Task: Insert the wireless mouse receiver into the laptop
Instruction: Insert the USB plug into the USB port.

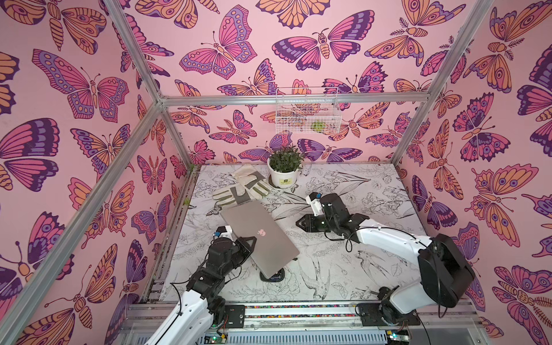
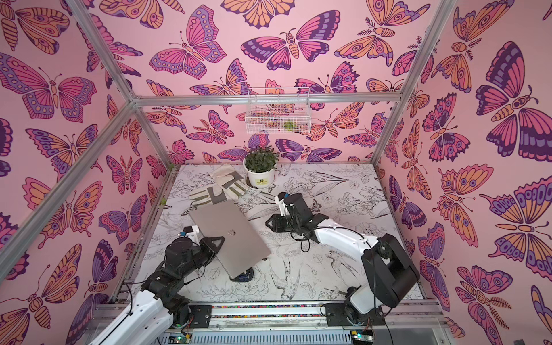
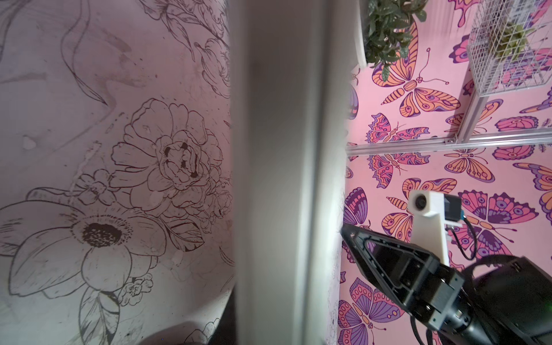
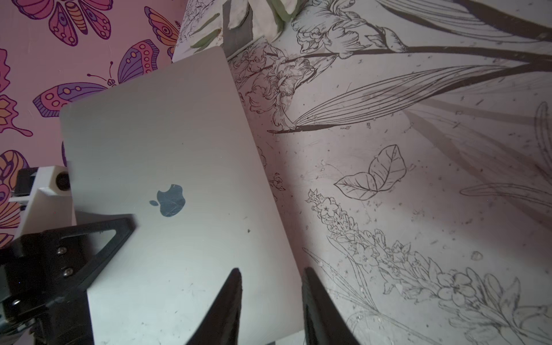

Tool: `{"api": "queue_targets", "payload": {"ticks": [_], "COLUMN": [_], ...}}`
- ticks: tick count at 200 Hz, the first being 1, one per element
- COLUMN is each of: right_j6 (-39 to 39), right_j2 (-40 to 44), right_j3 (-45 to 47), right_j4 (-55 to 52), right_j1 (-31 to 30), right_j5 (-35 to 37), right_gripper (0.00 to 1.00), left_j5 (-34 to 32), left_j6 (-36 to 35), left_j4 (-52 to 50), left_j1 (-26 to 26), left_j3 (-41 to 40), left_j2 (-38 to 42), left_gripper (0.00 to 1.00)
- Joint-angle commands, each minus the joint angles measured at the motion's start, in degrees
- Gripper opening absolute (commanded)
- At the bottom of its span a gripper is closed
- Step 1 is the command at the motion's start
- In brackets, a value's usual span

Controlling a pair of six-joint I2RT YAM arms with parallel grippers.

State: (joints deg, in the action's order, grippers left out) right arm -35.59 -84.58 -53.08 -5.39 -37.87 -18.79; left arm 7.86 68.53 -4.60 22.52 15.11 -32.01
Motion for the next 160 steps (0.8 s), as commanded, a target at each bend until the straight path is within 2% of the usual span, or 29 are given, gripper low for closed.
{"api": "queue_targets", "payload": {"ticks": [1, 16, 39, 82, 131, 160], "right_j6": [-3.78, -9.67, -20.66, -43.32, -54.76, -59.47], "right_j2": [2.01, 2.35, 1.94, 1.49, -1.35, -2.84], "right_j3": [-0.62, -0.47, 2.31, 14.64, 19.89, 22.11], "right_j4": [-10.38, -14.0, -13.86, 7.76, 22.62, 31.24], "right_j1": [0.67, 2.46, 6.2, 5.49, 0.61, 0.02], "right_j5": [1.34, 0.74, -5.56, -10.86, -8.94, -6.83], "right_gripper": [0.36, 0.35, 0.33, 0.33, 0.37, 0.38], "left_j5": [-2.94, -5.38, -8.16, -9.36, -9.68, -10.14], "left_j6": [2.45, 3.28, 4.46, 5.71, 6.55, 6.85], "left_j4": [9.32, 10.5, 13.61, 16.16, 16.64, 16.55], "left_j1": [0.23, 0.58, 0.68, 0.77, 0.93, 1.03], "left_j3": [0.73, 0.19, -1.35, -1.76, -1.98, -2.46], "left_j2": [1.15, 1.98, 3.55, 2.72, 1.69, 1.73], "left_gripper": [0.0, 0.0, 0.0, 0.0, 0.0, 0.0]}}
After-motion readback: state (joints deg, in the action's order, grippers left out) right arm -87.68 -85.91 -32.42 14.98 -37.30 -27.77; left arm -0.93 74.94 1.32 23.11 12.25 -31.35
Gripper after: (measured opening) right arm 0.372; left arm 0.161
